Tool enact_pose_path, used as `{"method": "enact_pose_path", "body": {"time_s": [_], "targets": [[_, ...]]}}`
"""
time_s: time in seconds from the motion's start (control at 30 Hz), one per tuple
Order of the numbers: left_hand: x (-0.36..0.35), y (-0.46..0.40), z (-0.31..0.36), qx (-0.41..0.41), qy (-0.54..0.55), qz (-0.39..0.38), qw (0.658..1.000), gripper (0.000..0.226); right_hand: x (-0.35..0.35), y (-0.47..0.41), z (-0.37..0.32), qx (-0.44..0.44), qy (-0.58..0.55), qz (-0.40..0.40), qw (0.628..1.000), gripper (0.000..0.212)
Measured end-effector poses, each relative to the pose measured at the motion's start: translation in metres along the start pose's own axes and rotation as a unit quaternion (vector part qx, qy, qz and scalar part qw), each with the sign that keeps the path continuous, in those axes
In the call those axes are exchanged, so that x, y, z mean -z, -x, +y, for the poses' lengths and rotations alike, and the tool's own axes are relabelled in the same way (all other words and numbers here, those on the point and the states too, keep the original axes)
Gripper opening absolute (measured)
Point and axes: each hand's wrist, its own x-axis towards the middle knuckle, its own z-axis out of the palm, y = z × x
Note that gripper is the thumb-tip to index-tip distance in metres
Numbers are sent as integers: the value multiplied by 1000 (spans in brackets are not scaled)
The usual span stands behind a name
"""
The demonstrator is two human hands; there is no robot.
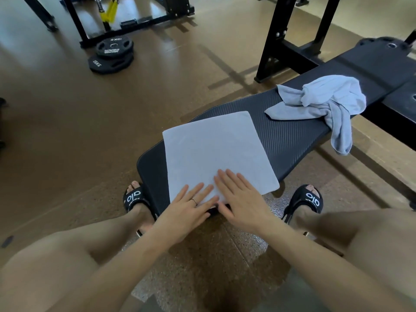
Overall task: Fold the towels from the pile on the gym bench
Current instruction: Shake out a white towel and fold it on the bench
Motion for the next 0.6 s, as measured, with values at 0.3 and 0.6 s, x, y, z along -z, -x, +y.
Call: {"method": "enact_pose_path", "body": {"time_s": [0.3,0.6], "targets": [[43,-24,-99,428,285,80,854,44,-3,-22,-67,95,3,26,995,63],[56,-107,-160,512,411,16,754,73,3,-53,-100,140,153,31,978,54]]}}
